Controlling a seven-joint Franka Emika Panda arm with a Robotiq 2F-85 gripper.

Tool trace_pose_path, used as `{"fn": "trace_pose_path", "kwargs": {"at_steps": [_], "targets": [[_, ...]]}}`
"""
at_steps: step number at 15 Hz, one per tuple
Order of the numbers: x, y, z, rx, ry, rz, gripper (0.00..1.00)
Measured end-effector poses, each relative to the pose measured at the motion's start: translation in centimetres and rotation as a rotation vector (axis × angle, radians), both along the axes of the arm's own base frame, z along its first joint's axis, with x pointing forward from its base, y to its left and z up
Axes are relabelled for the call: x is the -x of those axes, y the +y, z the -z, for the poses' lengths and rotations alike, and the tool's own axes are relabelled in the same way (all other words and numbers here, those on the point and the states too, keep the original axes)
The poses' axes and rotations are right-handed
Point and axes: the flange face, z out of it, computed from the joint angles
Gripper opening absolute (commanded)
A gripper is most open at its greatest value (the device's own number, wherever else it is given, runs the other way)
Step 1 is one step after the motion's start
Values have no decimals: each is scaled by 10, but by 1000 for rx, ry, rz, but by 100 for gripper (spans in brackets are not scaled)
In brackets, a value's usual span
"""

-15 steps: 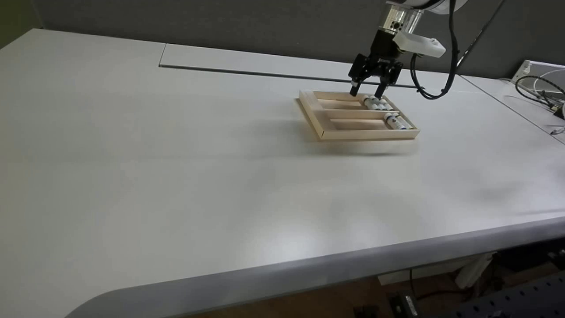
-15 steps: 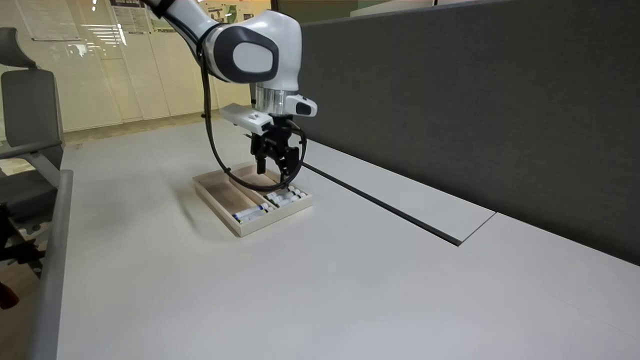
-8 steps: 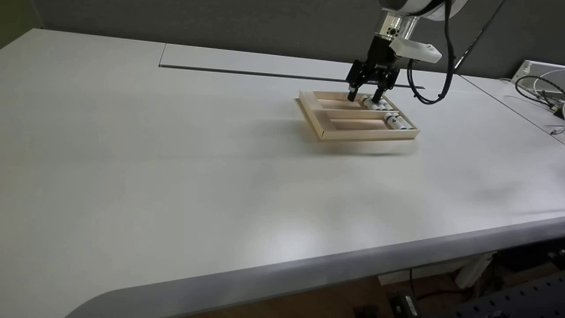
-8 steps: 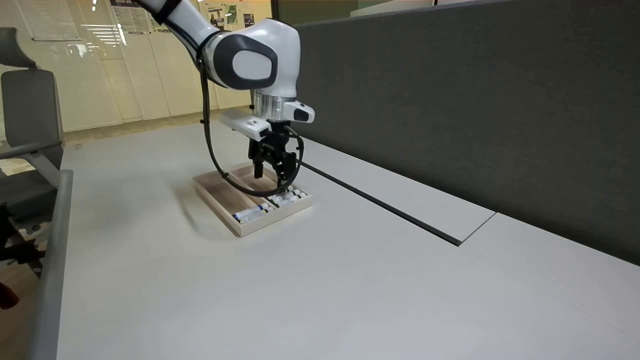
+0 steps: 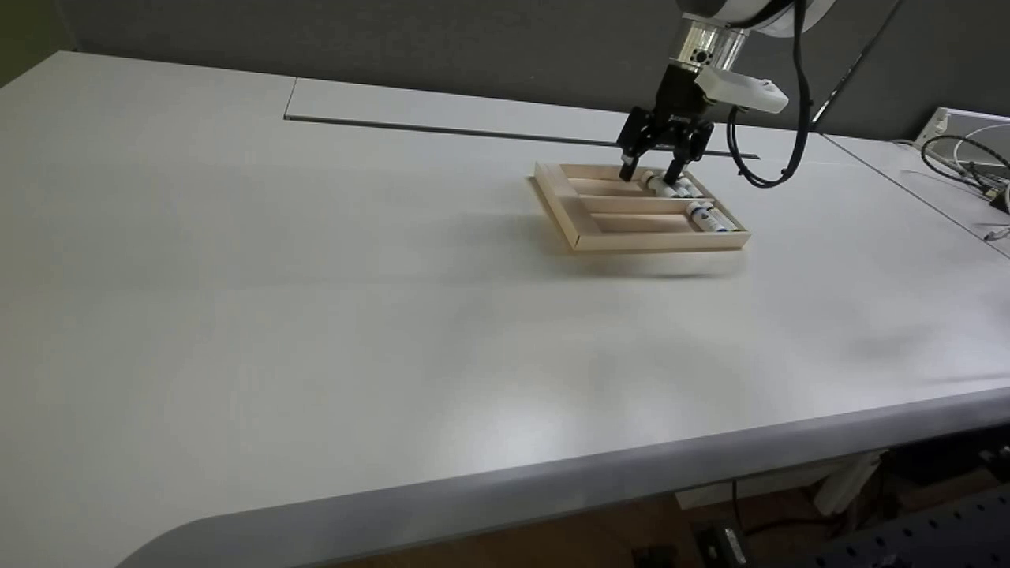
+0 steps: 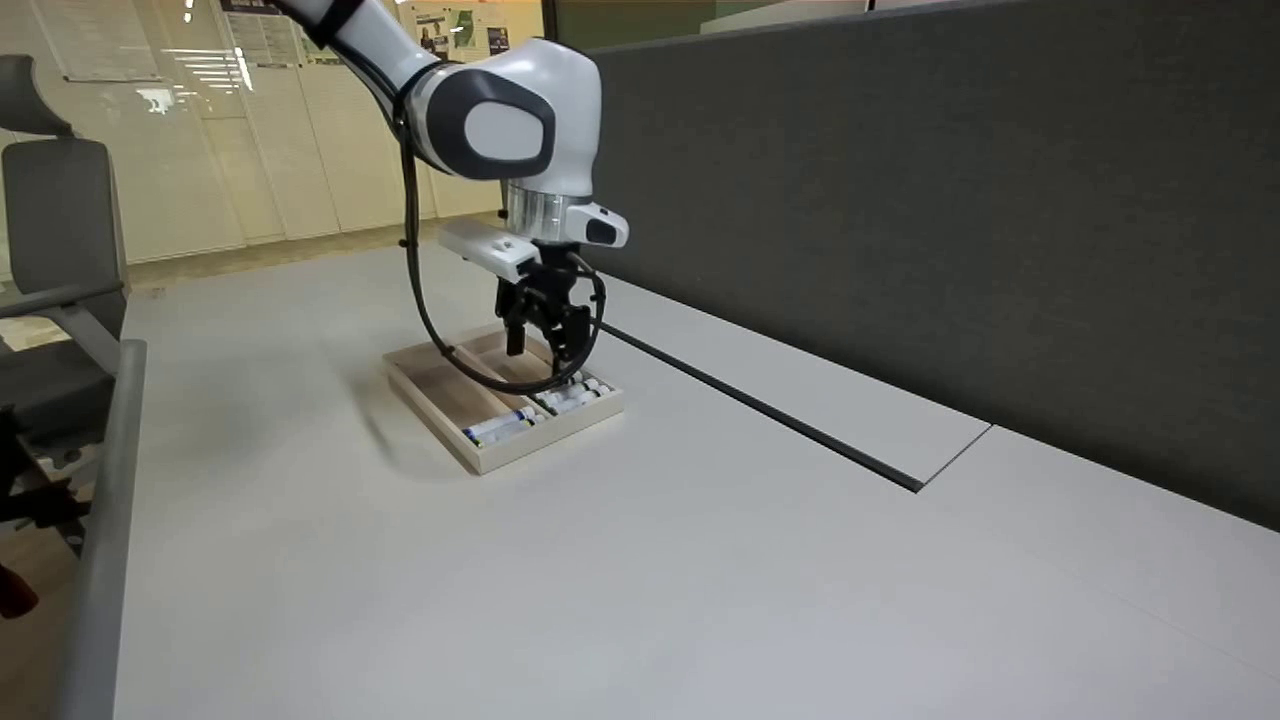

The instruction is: Remove one object from the upper part of the tray and place it on the table

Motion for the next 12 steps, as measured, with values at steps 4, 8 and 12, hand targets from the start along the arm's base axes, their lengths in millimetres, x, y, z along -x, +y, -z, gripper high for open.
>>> {"fn": "trace_pose_path", "kwargs": {"at_steps": [4,8,12], "targets": [[3,-4,8,2,23,13,100],[6,-8,19,10,41,26,68],[4,-14,18,20,34,30,39]]}}
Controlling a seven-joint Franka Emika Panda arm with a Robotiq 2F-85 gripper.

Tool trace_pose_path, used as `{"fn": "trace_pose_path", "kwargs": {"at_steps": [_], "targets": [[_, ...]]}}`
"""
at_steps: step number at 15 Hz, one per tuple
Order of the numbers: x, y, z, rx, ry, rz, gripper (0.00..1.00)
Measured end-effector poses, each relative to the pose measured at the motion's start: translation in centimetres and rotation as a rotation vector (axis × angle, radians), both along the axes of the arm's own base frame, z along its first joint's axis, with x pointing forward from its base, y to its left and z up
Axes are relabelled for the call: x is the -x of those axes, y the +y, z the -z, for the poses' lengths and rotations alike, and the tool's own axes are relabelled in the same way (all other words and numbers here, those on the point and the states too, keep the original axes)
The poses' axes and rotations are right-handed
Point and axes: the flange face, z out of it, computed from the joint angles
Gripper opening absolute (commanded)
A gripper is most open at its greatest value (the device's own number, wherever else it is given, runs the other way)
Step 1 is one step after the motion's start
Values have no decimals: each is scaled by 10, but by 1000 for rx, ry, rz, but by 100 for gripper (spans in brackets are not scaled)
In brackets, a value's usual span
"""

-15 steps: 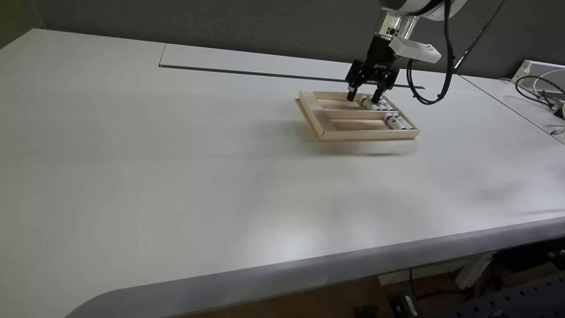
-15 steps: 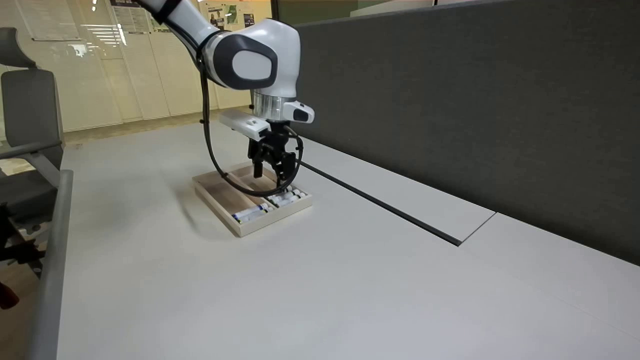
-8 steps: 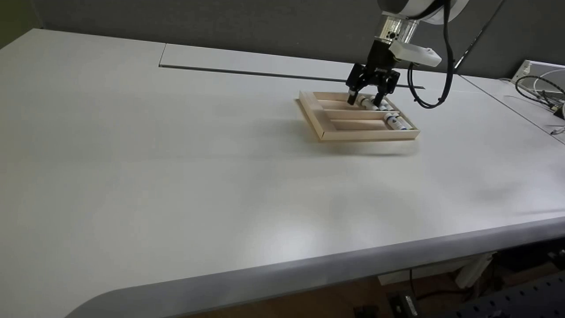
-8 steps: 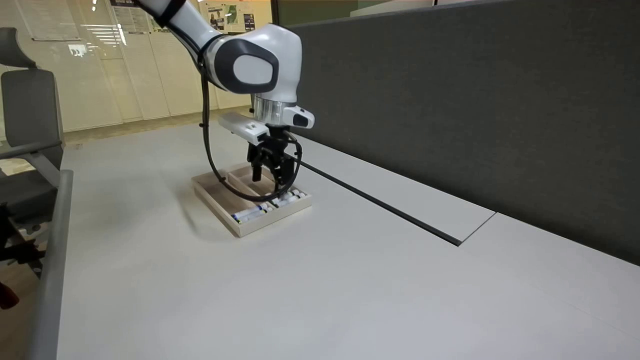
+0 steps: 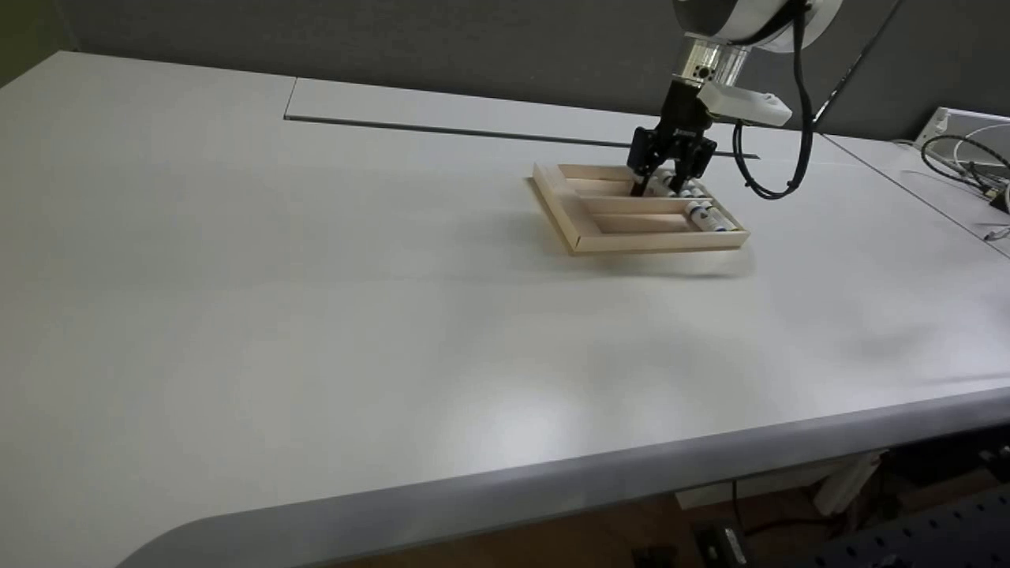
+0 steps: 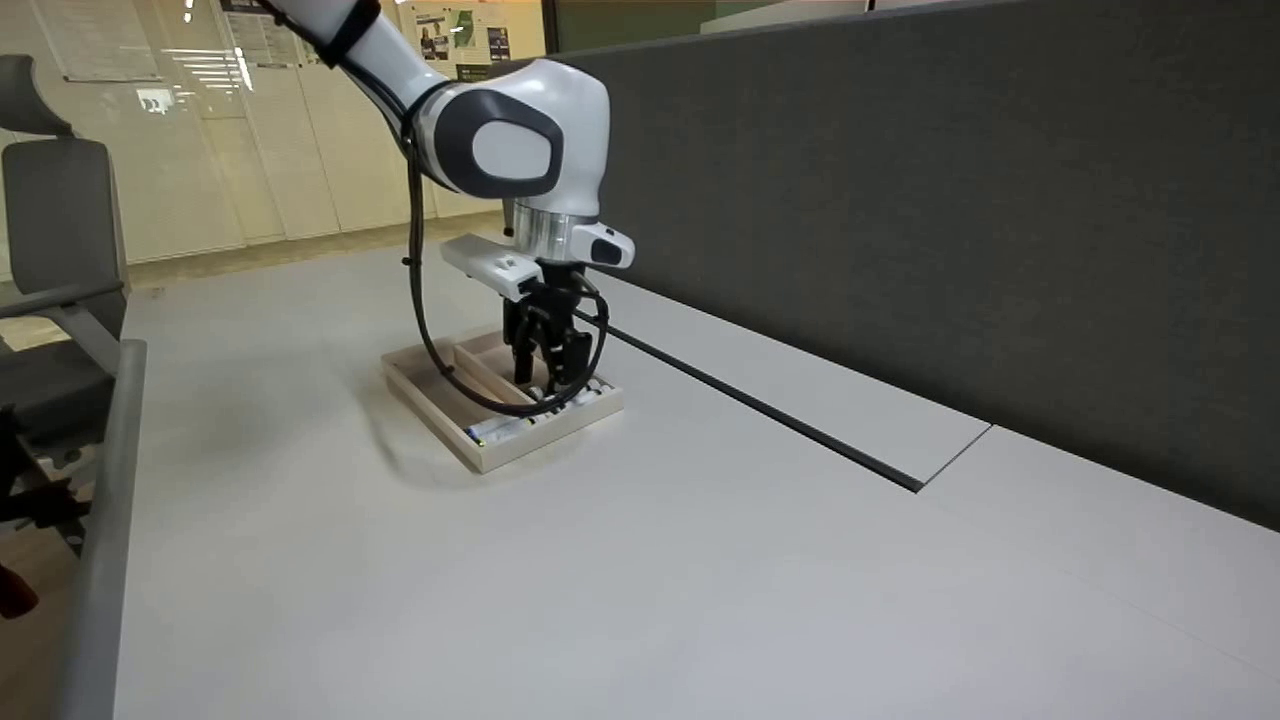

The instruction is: Remove one object from the upper part of the tray and place it on the table

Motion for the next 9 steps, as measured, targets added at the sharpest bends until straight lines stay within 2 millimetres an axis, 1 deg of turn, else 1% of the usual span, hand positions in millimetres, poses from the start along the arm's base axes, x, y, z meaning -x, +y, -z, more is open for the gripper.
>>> {"fn": "trace_pose_path", "kwargs": {"at_steps": [4,5,7,9], "targets": [[-4,1,-6,6,-13,-8,13],[-5,2,-8,7,-18,-12,5],[-7,6,-13,7,-26,-18,7],[-10,10,-22,5,-40,-24,7]]}}
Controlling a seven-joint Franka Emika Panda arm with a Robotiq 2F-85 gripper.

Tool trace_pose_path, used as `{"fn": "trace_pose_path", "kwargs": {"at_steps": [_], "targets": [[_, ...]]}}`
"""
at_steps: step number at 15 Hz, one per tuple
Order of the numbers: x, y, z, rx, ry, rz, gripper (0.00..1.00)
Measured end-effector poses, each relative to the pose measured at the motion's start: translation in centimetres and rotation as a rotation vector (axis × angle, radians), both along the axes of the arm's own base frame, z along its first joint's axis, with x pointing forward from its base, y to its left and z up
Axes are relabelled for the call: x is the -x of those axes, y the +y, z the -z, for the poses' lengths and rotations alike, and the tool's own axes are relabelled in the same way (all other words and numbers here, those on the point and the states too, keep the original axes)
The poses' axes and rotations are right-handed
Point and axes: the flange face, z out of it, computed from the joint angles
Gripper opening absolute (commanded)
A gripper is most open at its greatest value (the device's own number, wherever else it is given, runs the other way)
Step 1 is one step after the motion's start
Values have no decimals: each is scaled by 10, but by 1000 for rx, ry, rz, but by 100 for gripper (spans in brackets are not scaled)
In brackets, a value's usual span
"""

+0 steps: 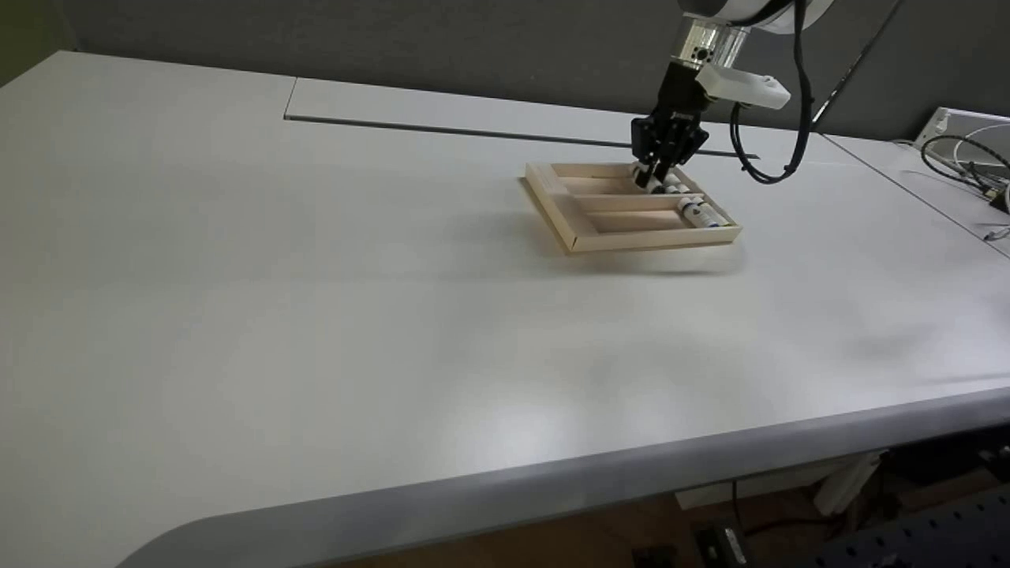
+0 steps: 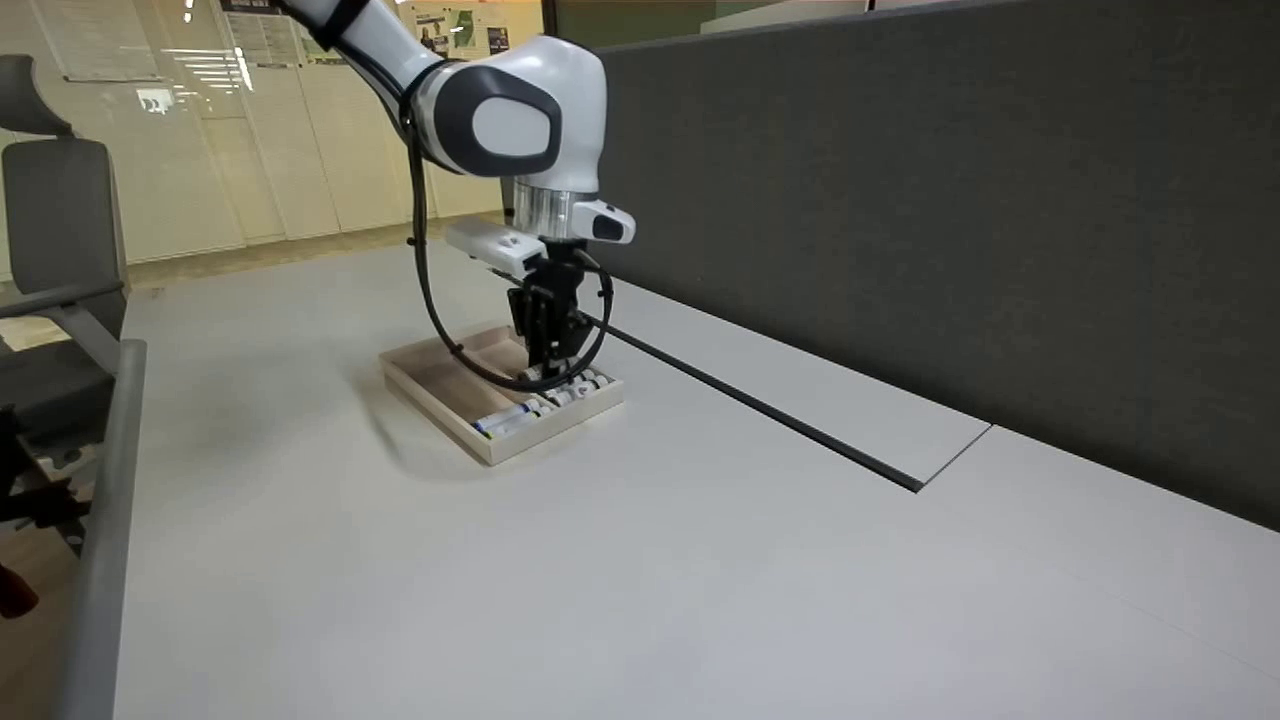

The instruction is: Remove one object from the upper part of the tray and place it on the table

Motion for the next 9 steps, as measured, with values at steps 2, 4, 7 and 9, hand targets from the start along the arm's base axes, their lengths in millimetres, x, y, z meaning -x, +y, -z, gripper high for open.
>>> {"fn": "trace_pose_path", "kwargs": {"at_steps": [2,4,7,9], "targets": [[-4,3,-19,-4,-18,-6,7],[-8,2,-45,-8,-30,-12,7],[-10,-19,-82,-7,-54,-25,7],[-8,-50,-93,-3,-55,-43,7]]}}
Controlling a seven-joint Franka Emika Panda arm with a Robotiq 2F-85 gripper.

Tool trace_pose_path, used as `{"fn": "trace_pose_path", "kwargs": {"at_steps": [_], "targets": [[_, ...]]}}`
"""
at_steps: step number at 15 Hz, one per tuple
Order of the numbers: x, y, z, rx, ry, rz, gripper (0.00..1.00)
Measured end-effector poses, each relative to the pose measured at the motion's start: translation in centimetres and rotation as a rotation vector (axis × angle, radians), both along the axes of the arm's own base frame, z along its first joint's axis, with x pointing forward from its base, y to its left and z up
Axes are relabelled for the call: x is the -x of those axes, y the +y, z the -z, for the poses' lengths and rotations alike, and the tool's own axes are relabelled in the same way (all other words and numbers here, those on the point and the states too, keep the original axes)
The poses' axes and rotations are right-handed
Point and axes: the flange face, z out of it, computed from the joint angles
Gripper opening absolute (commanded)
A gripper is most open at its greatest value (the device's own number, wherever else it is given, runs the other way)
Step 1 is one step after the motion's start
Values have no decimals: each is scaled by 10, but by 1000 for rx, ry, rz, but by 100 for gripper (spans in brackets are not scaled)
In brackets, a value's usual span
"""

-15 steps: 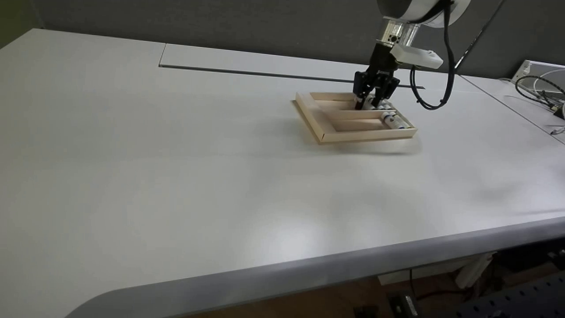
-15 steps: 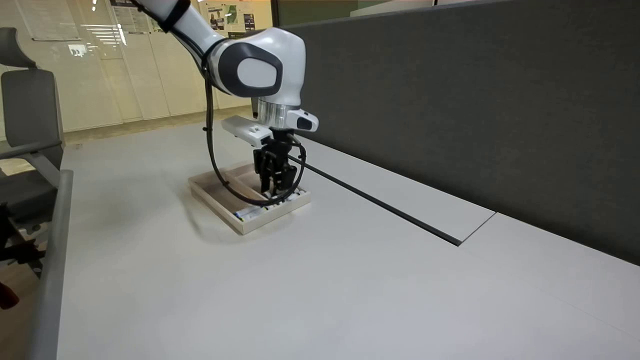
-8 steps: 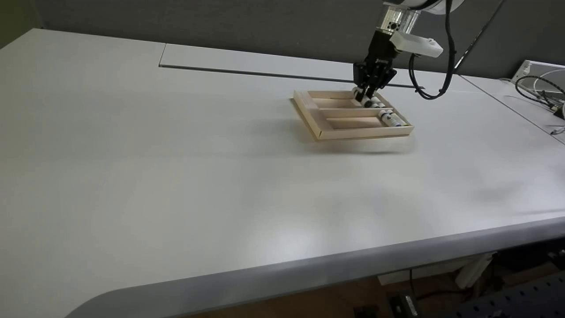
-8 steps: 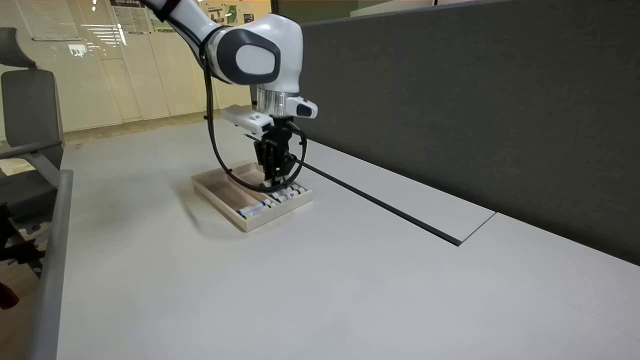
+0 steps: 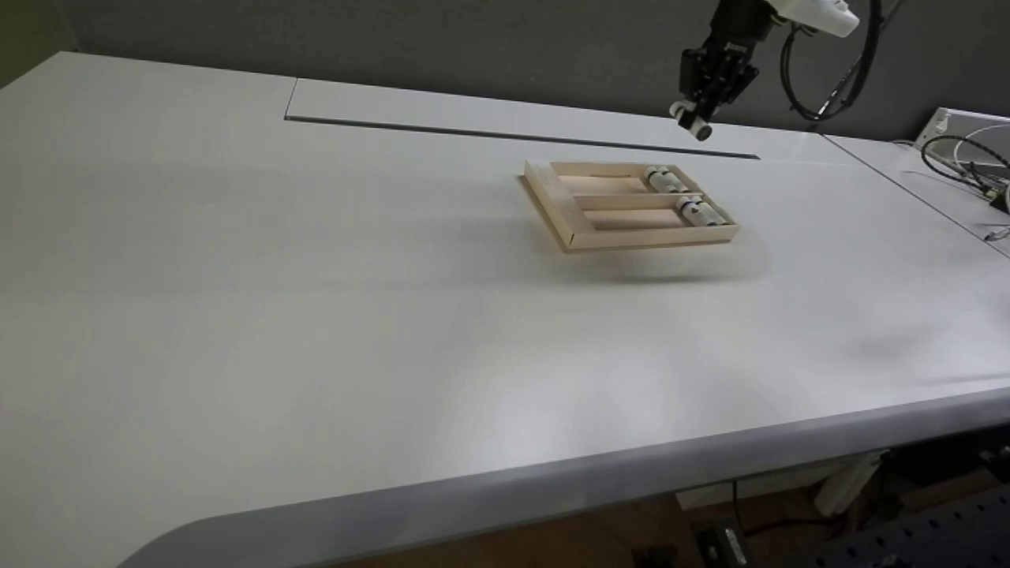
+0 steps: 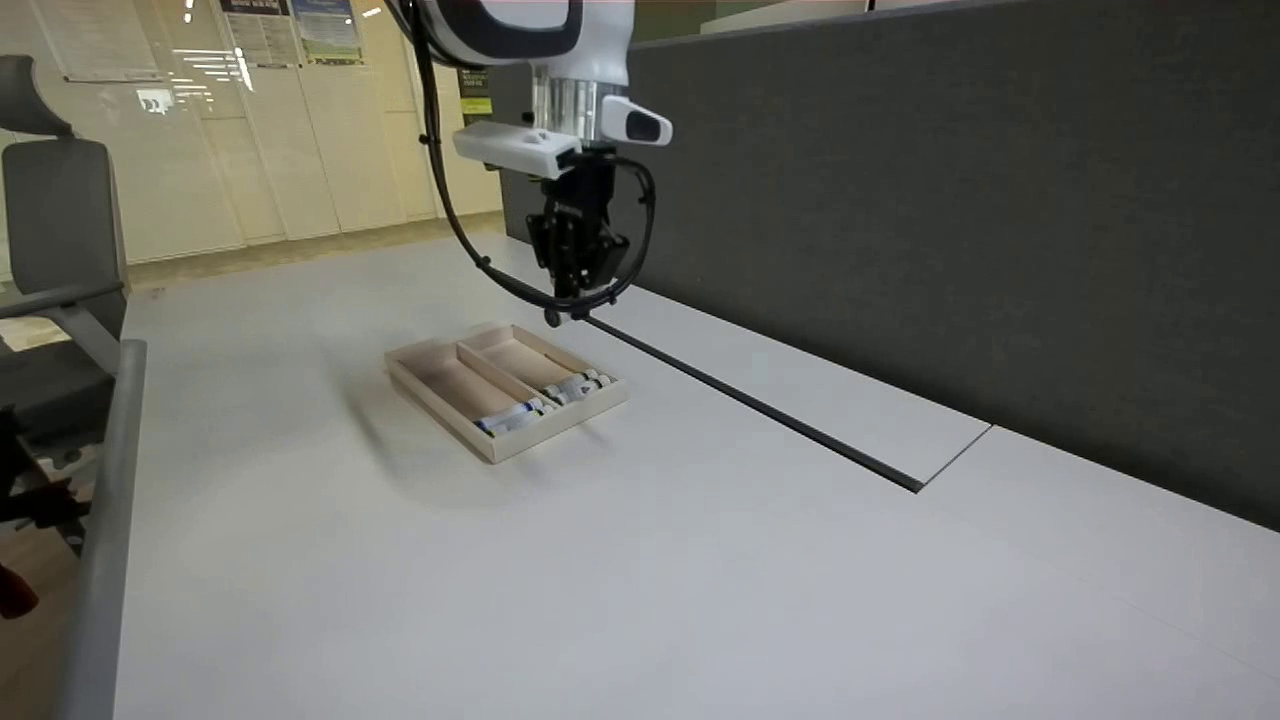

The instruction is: Remove one object from the upper part of the tray and place it on the table

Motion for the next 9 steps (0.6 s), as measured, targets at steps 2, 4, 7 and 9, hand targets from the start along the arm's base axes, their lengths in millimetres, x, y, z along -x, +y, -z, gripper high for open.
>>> {"fn": "trace_pose_path", "kwargs": {"at_steps": [2,4,7,9], "targets": [[5,-38,2,8,7,-23,7],[12,-74,8,11,13,-33,7],[19,-118,23,28,-6,-12,7],[23,-136,38,46,-16,7,7]]}}
